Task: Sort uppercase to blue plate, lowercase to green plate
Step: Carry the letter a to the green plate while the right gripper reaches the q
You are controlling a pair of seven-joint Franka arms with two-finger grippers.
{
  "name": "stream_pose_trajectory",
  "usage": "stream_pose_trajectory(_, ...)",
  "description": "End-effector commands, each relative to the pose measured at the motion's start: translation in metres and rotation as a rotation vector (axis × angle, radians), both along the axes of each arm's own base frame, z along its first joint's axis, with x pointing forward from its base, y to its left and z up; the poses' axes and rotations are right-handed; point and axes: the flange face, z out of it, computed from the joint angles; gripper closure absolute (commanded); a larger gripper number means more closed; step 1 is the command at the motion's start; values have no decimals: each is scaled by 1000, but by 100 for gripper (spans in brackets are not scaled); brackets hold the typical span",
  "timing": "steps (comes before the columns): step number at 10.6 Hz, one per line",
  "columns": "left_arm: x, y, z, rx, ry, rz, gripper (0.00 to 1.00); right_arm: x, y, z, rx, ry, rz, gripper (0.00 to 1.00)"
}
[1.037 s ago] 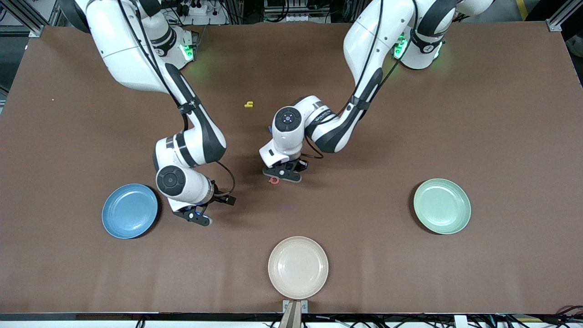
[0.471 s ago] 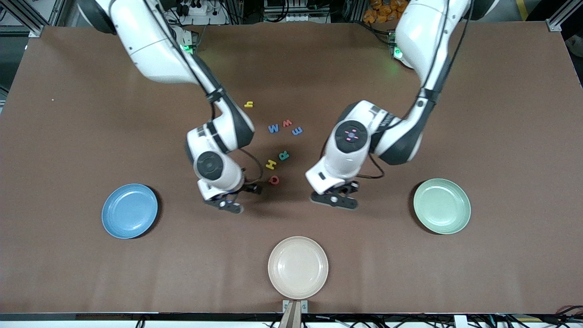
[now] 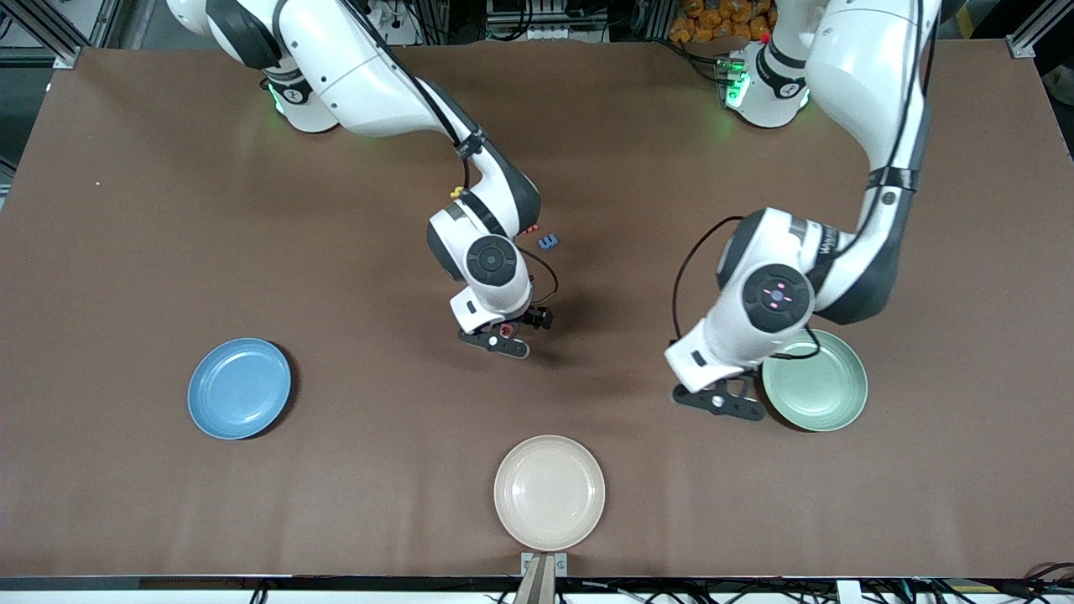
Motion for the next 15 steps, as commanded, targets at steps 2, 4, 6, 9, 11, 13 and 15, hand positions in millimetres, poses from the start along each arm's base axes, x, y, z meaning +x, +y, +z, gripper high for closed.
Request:
stream_pose_trajectory(2,12,59,-26,13,57,48,100,10,4,-5,-54,-24,-15,0)
stream_pose_trajectory(4,14,69,-43,15,77,63,100,16,-2,-6,-51,-29,-25,0)
stream_pose_trajectory(6,18,85,-51,26,85,81,100,15,-2,-10,-51,-27,-25,0)
stream_pose_trajectory(9,17,107,-68,32,105,107,100,18,-3,-11,-34,-44,-20,0)
stream_pose_trajectory(11,19,119,-77,28,106,91,100,18,-2,-11,-27,-42,-27,0)
stream_pose_trajectory(13,21,139,-88,25,105,88,100,20,1,-6,3,-69,-30,0)
stream_pose_trajectory(15,20,151,-103,16,99,66,100,21,0,-6,18,-85,-33,0)
